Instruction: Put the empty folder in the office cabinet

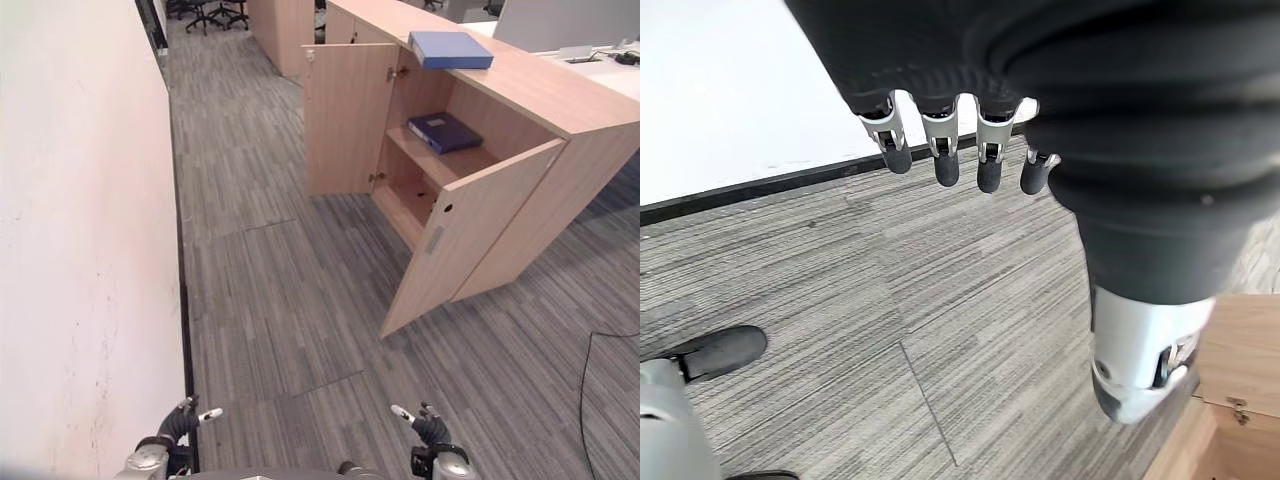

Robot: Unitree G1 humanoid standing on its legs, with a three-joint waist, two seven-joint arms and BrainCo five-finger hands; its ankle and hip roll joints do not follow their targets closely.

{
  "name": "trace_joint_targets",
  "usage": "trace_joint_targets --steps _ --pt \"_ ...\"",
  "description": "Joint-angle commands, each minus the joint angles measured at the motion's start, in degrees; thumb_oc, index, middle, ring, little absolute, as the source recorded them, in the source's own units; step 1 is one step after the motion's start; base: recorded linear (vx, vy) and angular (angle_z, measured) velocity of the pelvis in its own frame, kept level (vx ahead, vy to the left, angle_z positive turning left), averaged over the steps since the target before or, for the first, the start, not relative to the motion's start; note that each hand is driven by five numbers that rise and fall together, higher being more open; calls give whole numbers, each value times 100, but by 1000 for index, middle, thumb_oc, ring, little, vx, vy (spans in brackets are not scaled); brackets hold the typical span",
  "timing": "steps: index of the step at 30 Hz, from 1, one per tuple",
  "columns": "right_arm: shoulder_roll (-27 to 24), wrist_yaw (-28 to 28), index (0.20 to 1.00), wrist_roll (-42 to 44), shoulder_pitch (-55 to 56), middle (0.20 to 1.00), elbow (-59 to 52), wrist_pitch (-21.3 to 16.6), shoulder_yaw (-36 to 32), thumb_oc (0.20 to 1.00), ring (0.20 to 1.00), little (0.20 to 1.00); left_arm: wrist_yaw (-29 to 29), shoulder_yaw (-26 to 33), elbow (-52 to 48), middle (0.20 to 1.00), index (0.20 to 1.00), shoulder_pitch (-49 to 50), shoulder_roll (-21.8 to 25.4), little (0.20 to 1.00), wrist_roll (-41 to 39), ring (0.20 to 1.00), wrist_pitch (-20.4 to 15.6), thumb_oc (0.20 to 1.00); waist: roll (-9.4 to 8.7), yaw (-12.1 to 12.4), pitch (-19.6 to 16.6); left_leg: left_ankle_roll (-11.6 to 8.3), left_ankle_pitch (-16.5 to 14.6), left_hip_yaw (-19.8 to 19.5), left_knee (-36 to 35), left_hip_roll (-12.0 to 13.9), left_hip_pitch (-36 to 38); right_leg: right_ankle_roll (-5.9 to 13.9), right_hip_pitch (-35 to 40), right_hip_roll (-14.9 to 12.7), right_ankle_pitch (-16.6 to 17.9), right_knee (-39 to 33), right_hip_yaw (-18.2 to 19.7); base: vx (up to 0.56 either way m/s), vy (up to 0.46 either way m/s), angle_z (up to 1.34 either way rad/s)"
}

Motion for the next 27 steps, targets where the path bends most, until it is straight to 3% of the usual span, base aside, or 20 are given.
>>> trace_joint_targets --steps 1,27 --pt "-56 44 1000 68 -201 1000 154 -126 138 1000 1000 1000 -15 -177 162 1000 1000 -212 111 1000 14 1000 -183 1000 -167 16 -111 -371 224 31 -105 331 -306 744 67 -636 -204 194 -8 0 0 0" --pt "-118 66 1000 182 -180 1000 492 -50 26 1000 1000 1000 2 -218 343 1000 1000 -267 73 1000 -29 1000 -155 1000 -113 -119 -105 -419 163 -14 -105 338 -307 671 105 -561 -287 91 26 22 -11 3"
